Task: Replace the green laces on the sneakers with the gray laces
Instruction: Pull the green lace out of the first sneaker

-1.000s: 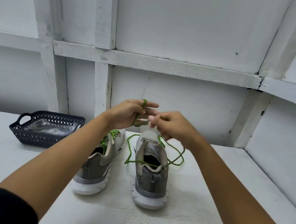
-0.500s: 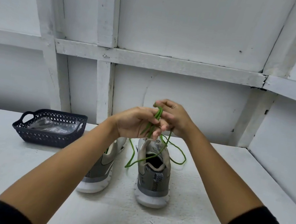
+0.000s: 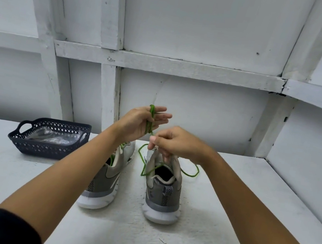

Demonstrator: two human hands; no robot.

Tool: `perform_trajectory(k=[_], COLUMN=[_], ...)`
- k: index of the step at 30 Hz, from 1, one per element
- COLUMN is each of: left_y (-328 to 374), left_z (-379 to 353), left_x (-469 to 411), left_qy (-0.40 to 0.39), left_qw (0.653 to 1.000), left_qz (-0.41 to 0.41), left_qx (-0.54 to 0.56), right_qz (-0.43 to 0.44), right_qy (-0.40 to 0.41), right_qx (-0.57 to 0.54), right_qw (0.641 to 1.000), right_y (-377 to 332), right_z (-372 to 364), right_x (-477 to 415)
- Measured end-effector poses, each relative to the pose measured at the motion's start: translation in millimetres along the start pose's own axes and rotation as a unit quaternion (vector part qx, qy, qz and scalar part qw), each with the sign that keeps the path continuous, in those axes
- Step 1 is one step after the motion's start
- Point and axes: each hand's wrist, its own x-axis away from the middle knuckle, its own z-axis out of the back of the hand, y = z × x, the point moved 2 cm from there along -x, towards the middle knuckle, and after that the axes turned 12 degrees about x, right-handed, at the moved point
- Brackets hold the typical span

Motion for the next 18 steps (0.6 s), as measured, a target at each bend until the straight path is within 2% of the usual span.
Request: perform_trajectory(k=[2,4,6,8,12,15,18], left_y=[-4.1,-7.3,-9.9,-8.7,1.6,6.7,4.7], left_z=[-2.2,-7.9,-13.4,-20.7,-33.0,-34.3,-21.5], left_x=[6.4,11.3,13.2,15.9,14.8,8.7,-1.4], left_qy=[-0.044,-0.094,-0.129,-0.147,-0.168,-0.133,-0.029], left_qw=[0.998,0.993,0.987,0.983,0.978,0.978,0.996], left_qz=[0.033,0.062,0.097,0.113,0.068,0.003,-0.034], left_qx=[-0.008,-0.023,-0.015,0.006,0.105,0.161,0.078], right_qz=[0.017,0.015,0.007,0.002,-0.073,-0.109,-0.074], right_qy=[0.031,0.147,0.268,0.310,0.264,0.214,0.142], right_qx=[0.001,0.005,0.039,0.024,-0.119,-0.066,0.000], right_qw=[0.999,0.989,0.963,0.951,0.954,0.968,0.987], right_y=[-6.8,-6.3,-2.7,6.5,44.3,58.9,47.6], right_z=[11.8,27.8,45.4,55.1,32.8,-5.1,-30.8], right_x=[-1.3,-9.8,-19.4,-29.6,-45.7,-43.1,-30.6])
